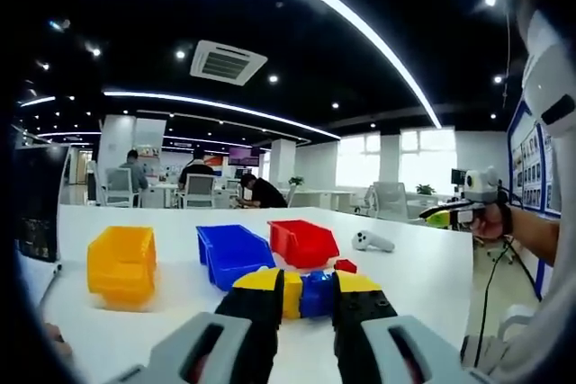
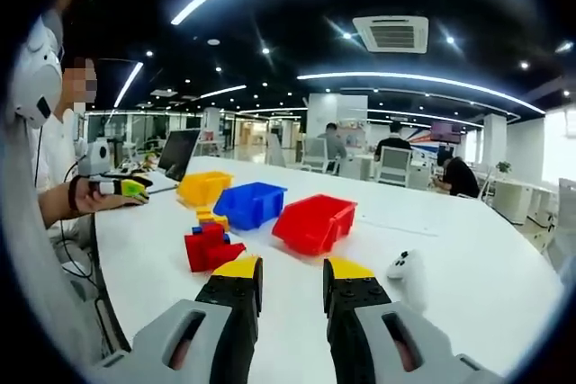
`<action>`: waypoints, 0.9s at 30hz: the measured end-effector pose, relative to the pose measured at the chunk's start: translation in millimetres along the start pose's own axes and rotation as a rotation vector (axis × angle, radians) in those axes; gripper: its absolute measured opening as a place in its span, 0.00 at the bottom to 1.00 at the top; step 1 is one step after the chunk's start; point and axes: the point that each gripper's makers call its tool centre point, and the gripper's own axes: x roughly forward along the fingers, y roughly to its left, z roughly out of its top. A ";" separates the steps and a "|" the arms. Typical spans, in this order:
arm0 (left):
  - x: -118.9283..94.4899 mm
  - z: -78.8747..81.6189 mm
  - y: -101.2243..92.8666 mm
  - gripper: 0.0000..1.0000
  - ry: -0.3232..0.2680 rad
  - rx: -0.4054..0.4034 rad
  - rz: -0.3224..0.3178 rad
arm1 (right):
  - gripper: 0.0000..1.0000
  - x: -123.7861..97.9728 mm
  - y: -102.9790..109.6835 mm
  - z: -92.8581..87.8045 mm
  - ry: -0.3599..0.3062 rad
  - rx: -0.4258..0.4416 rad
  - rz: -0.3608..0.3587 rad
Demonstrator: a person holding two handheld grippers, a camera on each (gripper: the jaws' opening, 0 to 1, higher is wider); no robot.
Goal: Take apart the toy blocks one by one and place each separated block into its matching bin, sorting the blocks by their type until all the connected pieces are disassembled and separated into the correct bins
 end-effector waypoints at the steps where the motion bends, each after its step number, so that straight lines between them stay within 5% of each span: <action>1: 0.1 0.0 -0.2 0.23 0.000 0.000 0.000 | 0.28 0.1 0.1 -0.2 0.001 0.000 0.001; 27: 2.5 -3.2 0.8 0.23 0.005 -0.006 -0.001 | 0.28 5.2 1.0 -0.6 0.003 0.004 0.008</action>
